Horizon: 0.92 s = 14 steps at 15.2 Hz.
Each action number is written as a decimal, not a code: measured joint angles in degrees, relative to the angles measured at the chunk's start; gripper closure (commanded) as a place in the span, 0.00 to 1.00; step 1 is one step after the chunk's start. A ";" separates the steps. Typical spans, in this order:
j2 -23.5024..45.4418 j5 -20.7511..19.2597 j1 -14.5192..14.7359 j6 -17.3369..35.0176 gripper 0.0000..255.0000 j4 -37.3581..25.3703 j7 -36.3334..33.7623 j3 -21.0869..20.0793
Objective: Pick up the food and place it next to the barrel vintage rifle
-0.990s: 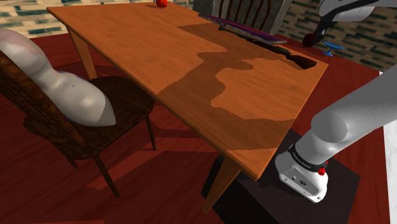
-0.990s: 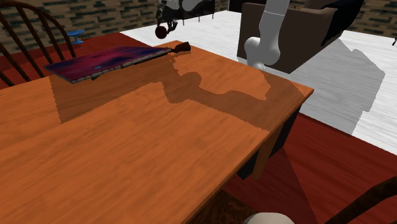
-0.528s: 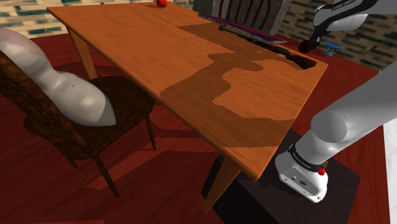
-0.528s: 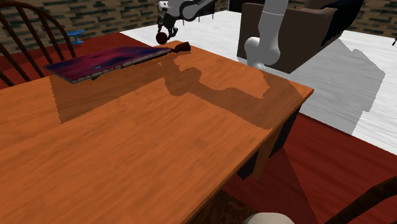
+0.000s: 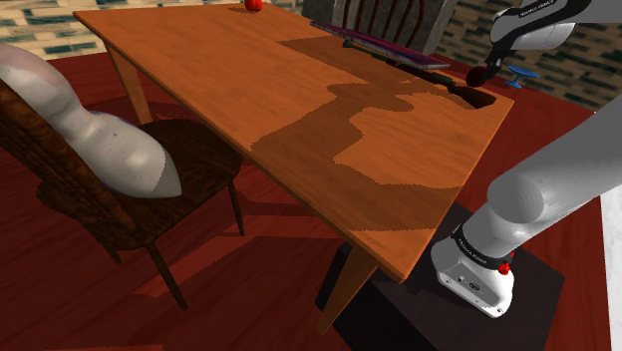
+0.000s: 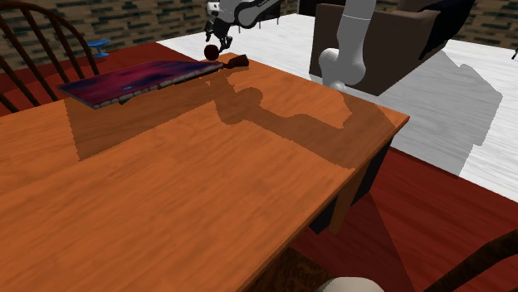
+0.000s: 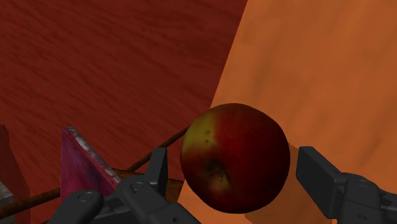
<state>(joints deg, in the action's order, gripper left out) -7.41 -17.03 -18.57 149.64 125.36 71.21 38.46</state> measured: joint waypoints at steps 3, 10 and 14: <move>-0.01 -0.01 0.00 0.01 0.00 0.00 0.00 0.00; -6.58 -4.50 -1.00 -6.25 0.00 -0.06 -2.96 -2.78; -7.47 -5.17 -1.22 -7.04 0.00 0.12 -3.48 -3.31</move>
<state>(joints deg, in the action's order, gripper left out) -14.89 -22.20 -19.78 142.60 125.48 67.73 35.16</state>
